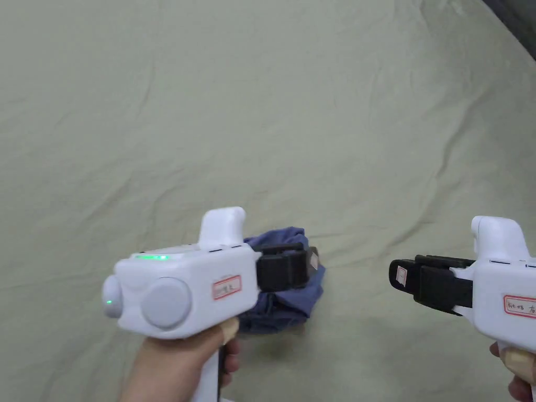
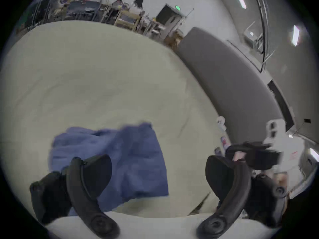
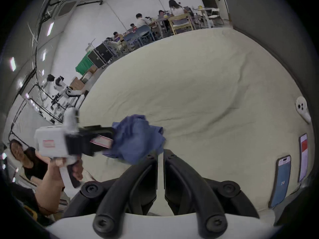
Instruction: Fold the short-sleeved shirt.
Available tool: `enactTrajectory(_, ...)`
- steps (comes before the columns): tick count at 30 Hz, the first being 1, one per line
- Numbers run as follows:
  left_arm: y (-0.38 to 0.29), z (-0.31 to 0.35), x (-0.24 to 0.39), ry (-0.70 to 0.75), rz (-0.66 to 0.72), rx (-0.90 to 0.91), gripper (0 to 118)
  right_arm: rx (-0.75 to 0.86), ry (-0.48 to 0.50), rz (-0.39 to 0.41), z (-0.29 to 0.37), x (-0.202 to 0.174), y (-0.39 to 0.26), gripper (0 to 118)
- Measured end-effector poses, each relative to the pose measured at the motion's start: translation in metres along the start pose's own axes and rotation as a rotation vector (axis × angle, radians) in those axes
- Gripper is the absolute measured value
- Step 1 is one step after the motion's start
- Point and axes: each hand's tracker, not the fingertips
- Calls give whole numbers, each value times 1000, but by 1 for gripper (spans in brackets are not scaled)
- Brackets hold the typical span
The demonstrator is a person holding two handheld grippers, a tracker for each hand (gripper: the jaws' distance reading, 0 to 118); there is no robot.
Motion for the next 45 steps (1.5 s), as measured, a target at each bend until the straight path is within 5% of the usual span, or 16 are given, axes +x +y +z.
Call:
enactTrajectory(1,2,16,-7,13,20,74,110,2,5,0,1,1,0,8)
enactTrajectory(2,7,24,-15,67,67,107,88,1,5,5,2,1,0,8)
enactTrajectory(3,12,25,-21,147,108,87,22,1,1,13,2,1,0,8)
enactTrajectory(4,13,22,-27,166,87,89,0,2,-7,20,2,1,1,8)
enactTrajectory(14,-44,-130,39,197,-321,-298,0,30,-3,-5,13,-2,6,8)
enactTrajectory(18,-45,-160,61,125,-225,-345,0,54,-77,70,22,-6,6,8)
enactTrajectory(25,-14,-65,38,-38,-93,-185,0,112,66,-19,24,7,22,8)
enactTrajectory(29,-2,12,-49,45,130,-108,0,6,184,15,-26,-7,29,8)
enactTrajectory(32,-1,53,-103,214,177,-55,0,-112,328,-46,-87,-18,24,8)
enactTrajectory(35,-3,76,-131,216,237,-42,0,-251,305,-48,-146,-20,16,8)
enactTrajectory(36,-4,78,-135,208,239,-37,12,-284,282,-26,-158,-18,14,8)
enactTrajectory(37,-6,77,-138,198,245,-30,66,-314,217,21,-173,-13,10,8)
enactTrajectory(38,-7,71,-137,192,243,-50,107,-341,134,37,-185,-6,7,8)
enactTrajectory(40,-10,64,-131,131,231,-28,118,-371,142,-34,-200,18,5,8)
enactTrajectory(42,-9,46,-123,95,202,-81,118,-358,292,-245,-194,38,10,8)
enactTrajectory(45,-9,9,-111,84,179,-166,118,-353,251,-182,-189,42,9,8)
